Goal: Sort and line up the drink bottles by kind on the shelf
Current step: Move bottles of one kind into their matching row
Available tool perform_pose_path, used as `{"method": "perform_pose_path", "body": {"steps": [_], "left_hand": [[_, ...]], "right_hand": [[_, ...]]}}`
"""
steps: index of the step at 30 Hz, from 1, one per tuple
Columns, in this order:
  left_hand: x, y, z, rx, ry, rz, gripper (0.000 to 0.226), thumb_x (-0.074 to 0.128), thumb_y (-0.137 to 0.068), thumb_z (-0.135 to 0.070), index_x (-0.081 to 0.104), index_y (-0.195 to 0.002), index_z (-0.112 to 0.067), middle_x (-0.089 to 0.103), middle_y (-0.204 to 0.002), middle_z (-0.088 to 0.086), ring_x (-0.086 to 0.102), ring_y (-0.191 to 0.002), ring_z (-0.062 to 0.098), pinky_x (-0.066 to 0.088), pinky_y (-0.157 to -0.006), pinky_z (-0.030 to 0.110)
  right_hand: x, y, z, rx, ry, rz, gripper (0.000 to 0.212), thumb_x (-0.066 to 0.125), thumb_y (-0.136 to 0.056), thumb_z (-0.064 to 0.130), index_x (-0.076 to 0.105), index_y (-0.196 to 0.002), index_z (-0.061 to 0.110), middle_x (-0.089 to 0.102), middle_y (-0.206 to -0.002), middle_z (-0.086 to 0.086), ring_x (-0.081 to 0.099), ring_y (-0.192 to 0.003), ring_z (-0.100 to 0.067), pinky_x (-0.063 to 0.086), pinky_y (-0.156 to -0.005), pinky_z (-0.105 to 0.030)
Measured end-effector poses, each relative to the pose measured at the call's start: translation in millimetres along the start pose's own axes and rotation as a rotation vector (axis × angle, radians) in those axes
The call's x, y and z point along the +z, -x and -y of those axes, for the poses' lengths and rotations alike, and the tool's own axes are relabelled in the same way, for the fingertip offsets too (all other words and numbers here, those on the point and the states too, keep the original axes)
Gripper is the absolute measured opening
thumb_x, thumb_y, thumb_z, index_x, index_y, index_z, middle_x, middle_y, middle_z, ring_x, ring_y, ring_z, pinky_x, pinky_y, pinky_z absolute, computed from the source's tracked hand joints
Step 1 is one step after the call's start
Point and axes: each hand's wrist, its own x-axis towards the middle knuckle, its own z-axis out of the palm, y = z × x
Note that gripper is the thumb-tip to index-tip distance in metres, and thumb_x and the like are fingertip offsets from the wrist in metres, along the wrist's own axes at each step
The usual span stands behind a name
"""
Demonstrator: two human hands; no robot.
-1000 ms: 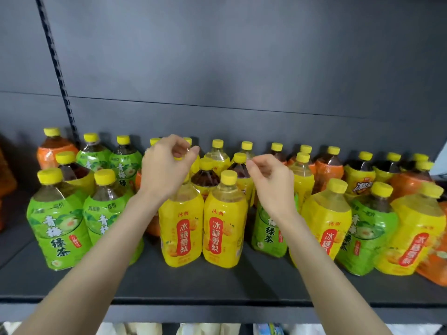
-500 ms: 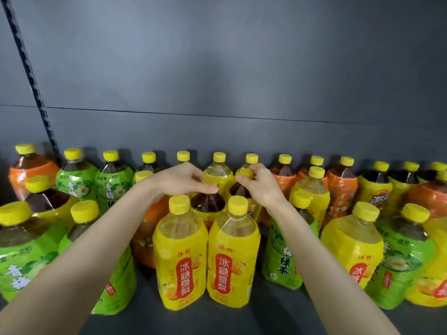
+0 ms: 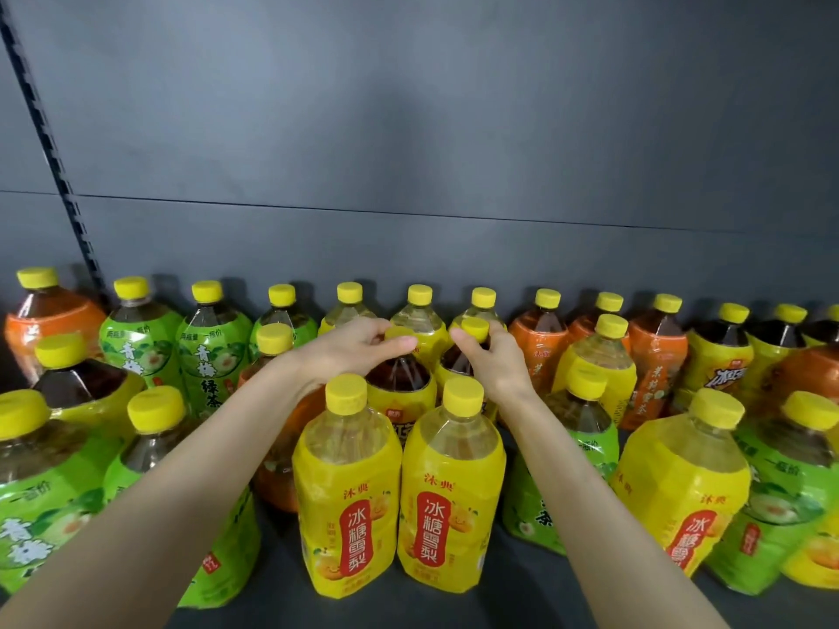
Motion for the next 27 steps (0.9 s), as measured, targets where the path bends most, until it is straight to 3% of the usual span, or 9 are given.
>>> {"method": "perform_pose_path", "body": {"steps": [3,6,7,9,13,15,19,23,27], "left_hand": [[1.3,-2.1,0.7,0.03,-0.014,-0.063,0.022,0.051,-0.095,-0.029,0.059,-0.084,-0.012,0.053,-0.056,-0.012,0.049,-0.047,-0.005,0.035,-0.047,0.01],[-1.2,-3.8,4.7,0.043,-0.003,-0.115,0.04,0.051,-0.09,-0.043,0.062,-0.096,-0.005,0.066,-0.081,0.013,0.063,-0.075,0.019,0.052,-0.07,0.03],[-4.1,-4.1,4.2,0.061,0.024,-0.148,0.04,0.05,-0.09,-0.042,0.061,-0.098,-0.005,0.066,-0.084,0.014,0.064,-0.079,0.021,0.052,-0.074,0.032],[-10.1,-5.0,-1.8,0.107,0.075,-0.225,0.034,0.049,-0.092,-0.038,0.061,-0.096,-0.006,0.066,-0.082,0.007,0.064,-0.079,0.01,0.051,-0.076,0.025],[-23.2,-8.5,-27.2,0.166,0.25,-0.433,0.019,0.049,-0.096,-0.034,0.059,-0.091,-0.019,0.07,-0.1,0.01,0.066,-0.097,0.023,0.049,-0.094,0.041],[-29.0,-8.8,-43.6,0.212,0.305,-0.536,0.015,0.047,-0.097,-0.031,0.056,-0.088,-0.023,0.07,-0.095,0.002,0.066,-0.091,0.018,0.05,-0.091,0.037],[-44.0,-0.9,-77.3,0.334,0.278,-0.723,0.017,0.045,-0.099,-0.033,0.055,-0.086,-0.027,0.069,-0.09,-0.003,0.066,-0.084,0.014,0.051,-0.082,0.034],[-53.4,14.3,-107.4,0.451,0.178,-0.871,0.021,0.044,-0.098,-0.038,0.055,-0.082,-0.031,0.07,-0.087,-0.005,0.067,-0.085,0.012,0.051,-0.083,0.037],[-52.6,34.5,-134.7,0.542,0.135,-0.932,0.021,0.042,-0.094,-0.043,0.056,-0.082,-0.032,0.07,-0.084,-0.009,0.066,-0.083,0.007,0.051,-0.081,0.034]], "right_hand": [[0.7,0.3,0.6,-0.021,0.012,-0.04,0.029,0.059,-0.094,0.03,0.061,-0.108,0.005,0.061,-0.094,0.001,0.056,-0.088,-0.013,0.039,-0.076,-0.024],[-2.5,2.2,5.0,-0.067,0.018,-0.071,0.032,0.06,-0.092,0.034,0.061,-0.108,0.006,0.064,-0.095,0.001,0.058,-0.091,-0.015,0.043,-0.079,-0.026],[-5.2,2.3,8.6,-0.091,0.02,-0.086,0.033,0.06,-0.091,0.035,0.061,-0.108,0.007,0.064,-0.094,0.001,0.059,-0.09,-0.015,0.045,-0.079,-0.027],[-11.6,3.0,20.6,-0.155,-0.001,-0.117,0.032,0.061,-0.091,0.036,0.061,-0.107,0.009,0.064,-0.09,0.005,0.059,-0.087,-0.012,0.046,-0.08,-0.026],[-26.1,2.6,55.9,-0.276,-0.075,-0.173,0.026,0.061,-0.09,0.036,0.063,-0.103,0.013,0.061,-0.084,0.013,0.056,-0.079,-0.001,0.042,-0.073,-0.013],[-34.7,3.6,75.5,-0.331,-0.098,-0.213,0.024,0.062,-0.09,0.037,0.063,-0.1,0.015,0.061,-0.079,0.014,0.056,-0.073,-0.002,0.042,-0.071,-0.01],[-51.6,11.3,114.3,-0.464,-0.169,-0.297,0.015,0.063,-0.09,0.037,0.063,-0.091,0.022,0.064,-0.073,0.008,0.06,-0.072,-0.018,0.048,-0.076,-0.03],[-68.2,27.5,144.6,-0.594,-0.207,-0.404,0.01,0.063,-0.09,0.035,0.061,-0.086,0.026,0.061,-0.068,0.009,0.057,-0.071,-0.015,0.048,-0.077,-0.037],[-84.5,49.1,164.2,-0.693,-0.207,-0.458,0.017,0.06,-0.087,0.041,0.061,-0.087,0.023,0.062,-0.07,-0.003,0.055,-0.066,-0.017,0.048,-0.072,-0.038]]}}
